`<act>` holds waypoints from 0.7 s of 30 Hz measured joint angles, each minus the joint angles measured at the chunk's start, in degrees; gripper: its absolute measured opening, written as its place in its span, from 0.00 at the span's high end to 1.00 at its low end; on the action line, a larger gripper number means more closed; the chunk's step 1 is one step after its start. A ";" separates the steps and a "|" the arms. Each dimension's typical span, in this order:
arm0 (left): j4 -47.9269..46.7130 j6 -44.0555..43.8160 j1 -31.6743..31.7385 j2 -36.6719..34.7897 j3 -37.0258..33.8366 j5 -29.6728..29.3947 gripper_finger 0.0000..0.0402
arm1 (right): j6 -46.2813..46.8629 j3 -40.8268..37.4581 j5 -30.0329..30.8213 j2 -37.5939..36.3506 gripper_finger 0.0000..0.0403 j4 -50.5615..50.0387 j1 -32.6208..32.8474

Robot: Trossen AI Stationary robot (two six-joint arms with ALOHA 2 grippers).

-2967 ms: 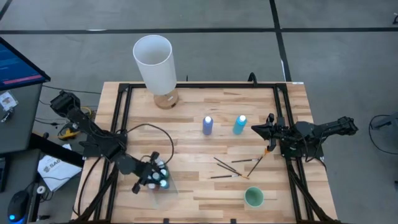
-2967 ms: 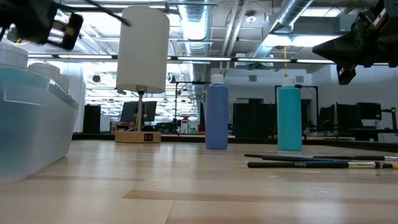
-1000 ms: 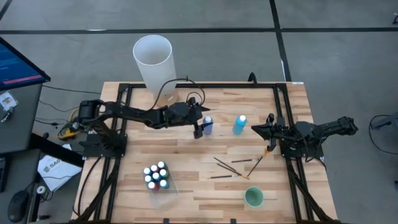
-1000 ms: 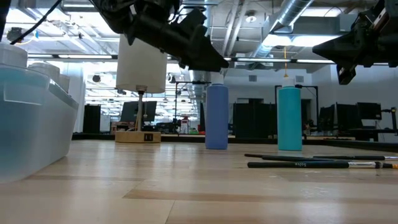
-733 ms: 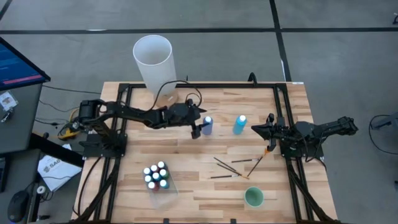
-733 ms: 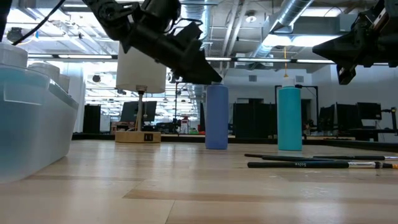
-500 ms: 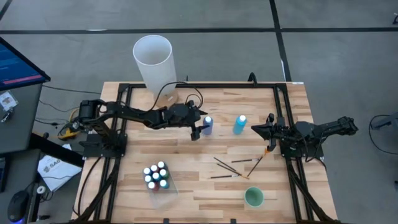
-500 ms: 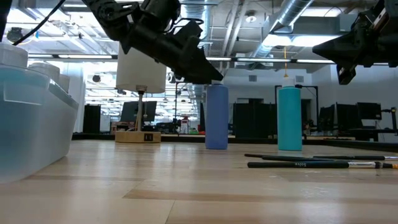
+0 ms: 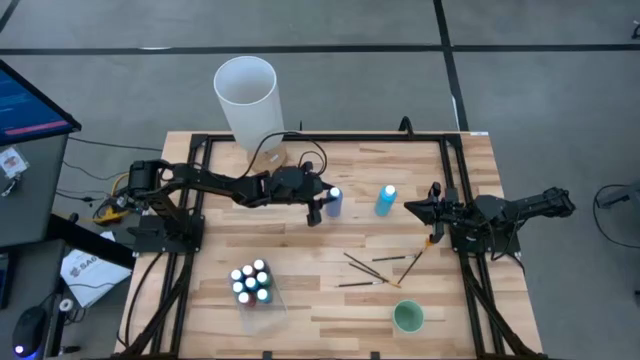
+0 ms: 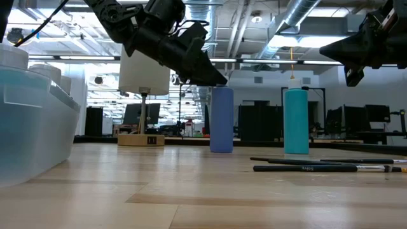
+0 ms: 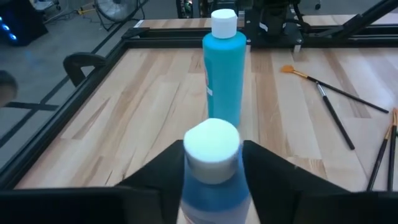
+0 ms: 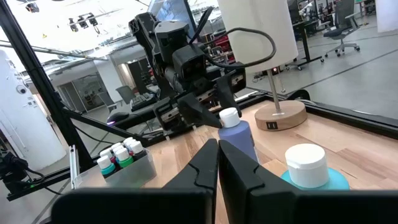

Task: Pick & Place Paint Supplies
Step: Put the large purple paint bottle into the transparent bin

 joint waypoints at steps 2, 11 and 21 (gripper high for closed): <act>0.03 0.01 0.00 0.00 0.00 0.04 0.70 | 0.00 0.00 0.00 0.00 0.98 0.00 0.00; 0.48 0.19 0.00 0.00 0.00 0.09 0.82 | 0.00 0.00 -0.02 0.02 0.98 0.00 -0.02; -1.17 0.11 -4.20 -5.70 -0.07 0.05 0.81 | 0.00 0.00 -0.01 0.00 0.98 0.00 0.00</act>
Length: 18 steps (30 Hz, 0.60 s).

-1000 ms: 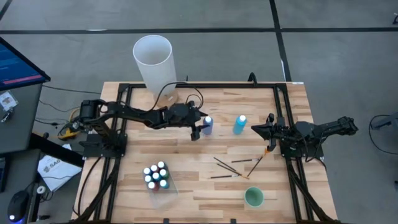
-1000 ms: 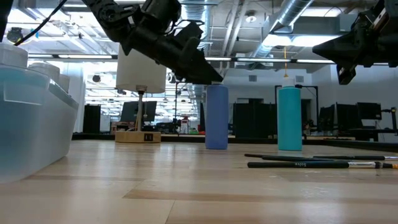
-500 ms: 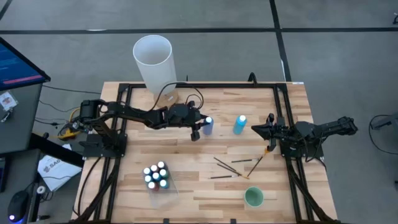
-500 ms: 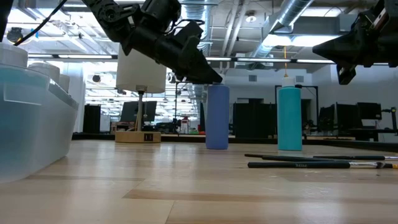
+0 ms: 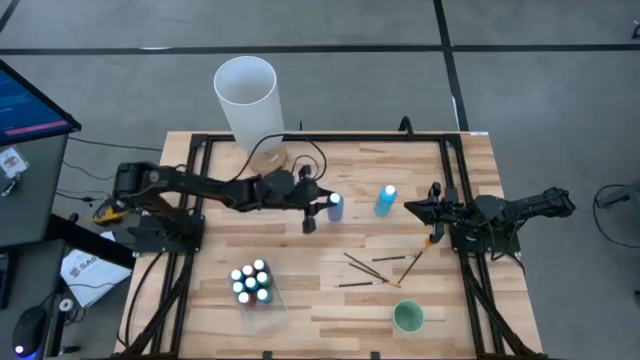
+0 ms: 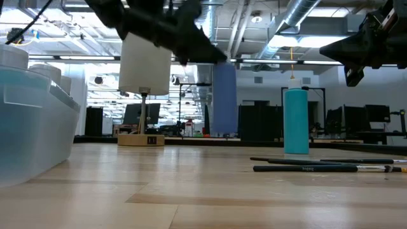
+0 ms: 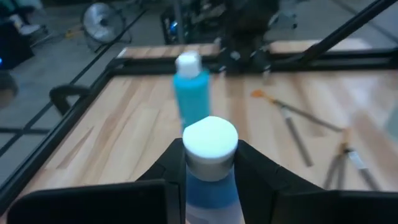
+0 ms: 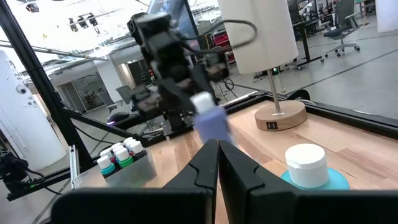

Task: Pick & Place Paint Supplies
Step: Put the large purple paint bottle into the transparent bin

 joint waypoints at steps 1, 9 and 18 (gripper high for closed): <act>-1.14 0.06 -0.86 -1.42 0.00 -0.04 0.81 | 0.00 0.00 -0.01 0.00 0.98 0.00 0.00; -16.81 -1.02 -11.71 -15.55 0.04 0.00 0.81 | 0.00 0.00 0.01 0.00 0.98 0.00 -0.02; -24.89 -5.94 -28.06 -27.32 0.04 0.05 0.80 | 0.00 0.00 0.01 0.02 0.98 0.02 0.00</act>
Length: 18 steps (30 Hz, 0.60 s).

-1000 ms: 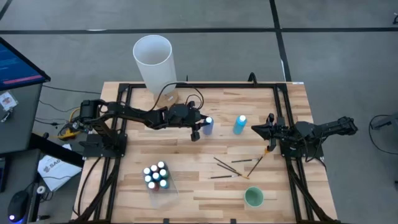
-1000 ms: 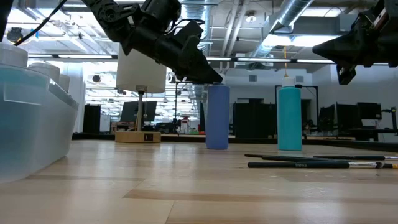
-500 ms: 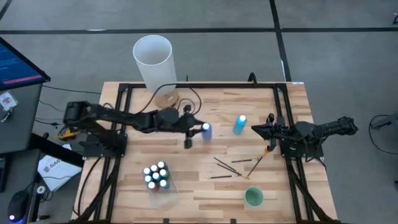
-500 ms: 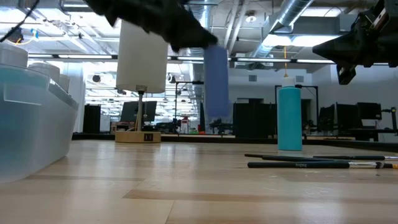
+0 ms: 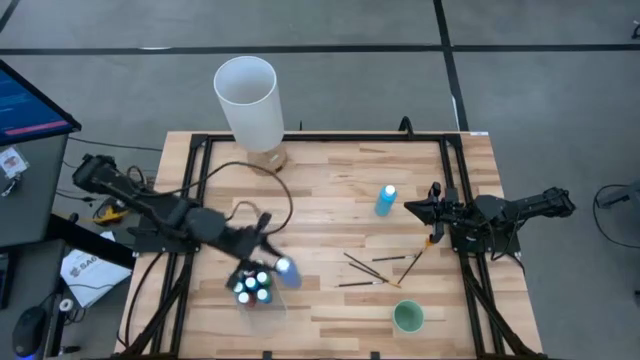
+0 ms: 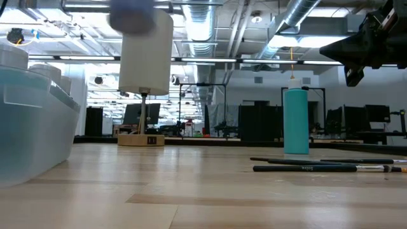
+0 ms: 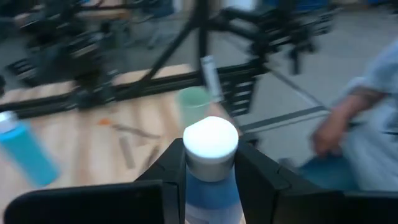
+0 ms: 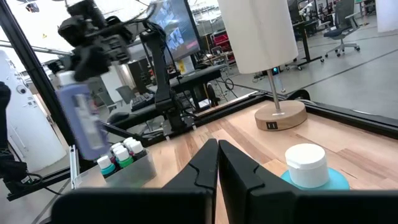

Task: Pick & Place Paint Supplies
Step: Put the large purple paint bottle into the transparent bin

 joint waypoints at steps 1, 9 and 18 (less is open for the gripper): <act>-0.20 -0.49 -1.79 -0.76 0.00 -0.02 0.80 | -0.02 0.00 0.00 -0.02 0.98 0.00 -0.02; -2.40 -1.28 -13.15 -1.16 0.06 -1.10 0.80 | 0.00 0.00 0.00 -0.02 0.98 -0.01 0.00; -4.45 -1.04 -18.42 4.14 0.00 -6.64 0.80 | 0.00 0.00 -0.01 -0.02 0.98 0.01 -0.02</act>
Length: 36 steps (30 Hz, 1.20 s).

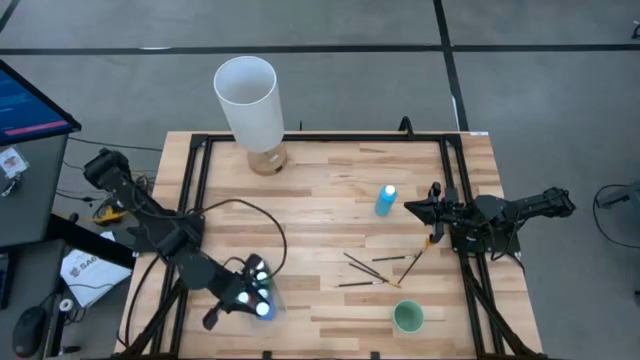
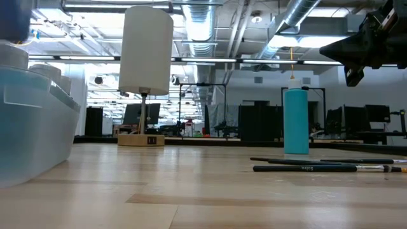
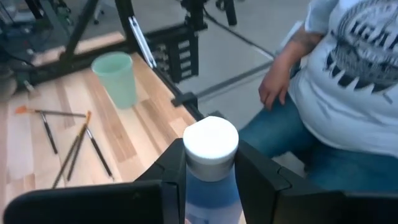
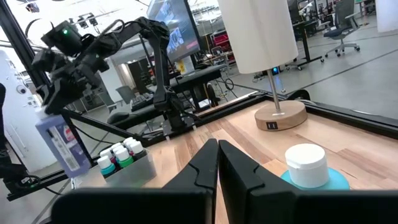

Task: Pick & Place Paint Supplies
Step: Put the large purple paint bottle into the transparent bin

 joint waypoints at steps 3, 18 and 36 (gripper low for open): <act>-0.17 0.00 0.00 1.80 0.00 -0.03 0.80 | -0.02 0.00 0.01 0.02 0.98 0.00 0.02; 3.95 0.63 0.78 3.84 -5.24 -4.31 0.80 | -0.02 0.00 0.01 0.00 0.98 0.00 0.00; 9.66 -3.17 0.92 3.83 -8.66 -4.28 0.77 | 0.00 0.00 0.00 0.00 0.98 -0.02 0.01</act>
